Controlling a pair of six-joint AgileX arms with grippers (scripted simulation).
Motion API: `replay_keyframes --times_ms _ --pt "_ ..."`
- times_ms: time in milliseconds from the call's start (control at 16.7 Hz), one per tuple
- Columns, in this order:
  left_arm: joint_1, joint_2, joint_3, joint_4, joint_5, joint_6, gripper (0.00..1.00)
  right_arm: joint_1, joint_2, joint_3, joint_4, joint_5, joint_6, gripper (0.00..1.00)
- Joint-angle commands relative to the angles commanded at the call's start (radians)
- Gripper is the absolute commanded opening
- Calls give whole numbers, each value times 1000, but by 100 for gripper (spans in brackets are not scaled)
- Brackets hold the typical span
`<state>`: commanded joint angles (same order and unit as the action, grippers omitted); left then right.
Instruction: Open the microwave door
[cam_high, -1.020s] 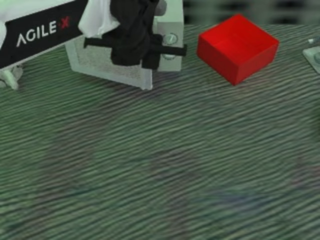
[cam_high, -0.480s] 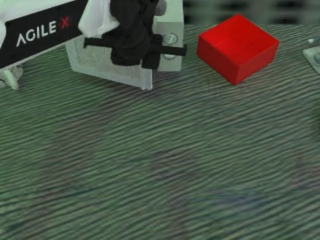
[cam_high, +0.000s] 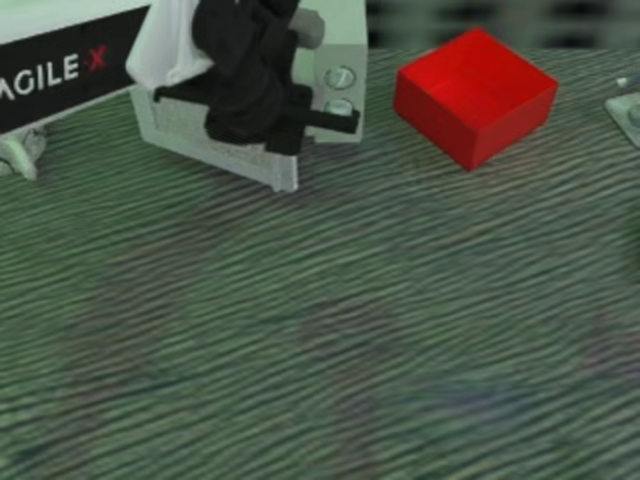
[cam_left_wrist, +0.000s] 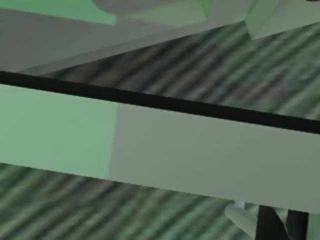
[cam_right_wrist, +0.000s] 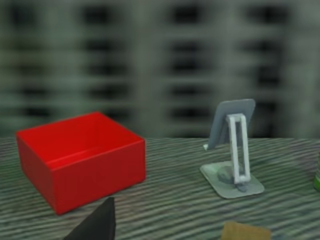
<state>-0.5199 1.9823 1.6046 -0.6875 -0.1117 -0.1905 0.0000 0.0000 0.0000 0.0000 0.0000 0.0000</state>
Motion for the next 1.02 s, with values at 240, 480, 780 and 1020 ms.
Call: replay_keyframes --times_ms 240,480,780,1020 --pt "3 -15 -9 11 6 11 0 0 0 0 0 0 0 100" --pt "3 -15 -9 11 6 11 0 0 0 0 0 0 0 100" --pt "3 -15 -9 11 6 11 0 0 0 0 0 0 0 100" --pt "3 -15 -9 11 6 11 0 0 0 0 0 0 0 100"
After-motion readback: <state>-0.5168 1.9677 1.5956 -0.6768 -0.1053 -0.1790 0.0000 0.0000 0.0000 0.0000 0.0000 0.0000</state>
